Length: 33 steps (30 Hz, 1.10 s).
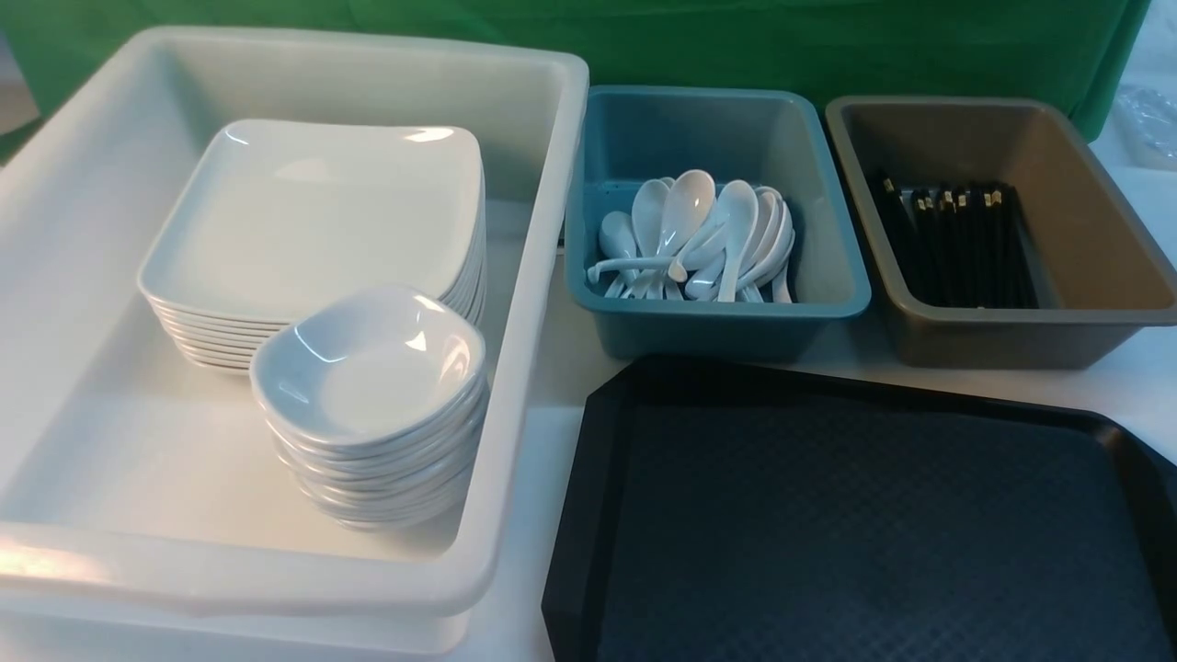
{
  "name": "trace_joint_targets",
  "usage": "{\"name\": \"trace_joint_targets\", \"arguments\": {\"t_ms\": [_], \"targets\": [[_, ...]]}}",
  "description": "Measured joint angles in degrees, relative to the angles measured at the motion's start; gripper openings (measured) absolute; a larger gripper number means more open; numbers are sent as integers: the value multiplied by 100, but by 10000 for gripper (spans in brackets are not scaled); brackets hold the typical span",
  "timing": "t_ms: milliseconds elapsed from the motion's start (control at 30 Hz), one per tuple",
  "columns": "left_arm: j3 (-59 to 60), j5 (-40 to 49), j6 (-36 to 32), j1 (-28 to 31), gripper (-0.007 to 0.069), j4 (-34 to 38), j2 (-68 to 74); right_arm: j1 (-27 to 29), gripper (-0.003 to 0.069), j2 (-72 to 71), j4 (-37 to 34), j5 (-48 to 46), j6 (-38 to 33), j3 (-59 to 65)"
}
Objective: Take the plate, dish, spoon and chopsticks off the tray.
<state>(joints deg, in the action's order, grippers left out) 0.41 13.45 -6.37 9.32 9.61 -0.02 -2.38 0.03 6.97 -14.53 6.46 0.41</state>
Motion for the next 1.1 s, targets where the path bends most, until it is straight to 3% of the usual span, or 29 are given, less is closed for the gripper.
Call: {"name": "trace_joint_targets", "arguments": {"t_ms": [1100], "targets": [[0, 0, 0, 33, 9, 0, -5, 0, 204, 0, 0, 0, 5, 0]]}}
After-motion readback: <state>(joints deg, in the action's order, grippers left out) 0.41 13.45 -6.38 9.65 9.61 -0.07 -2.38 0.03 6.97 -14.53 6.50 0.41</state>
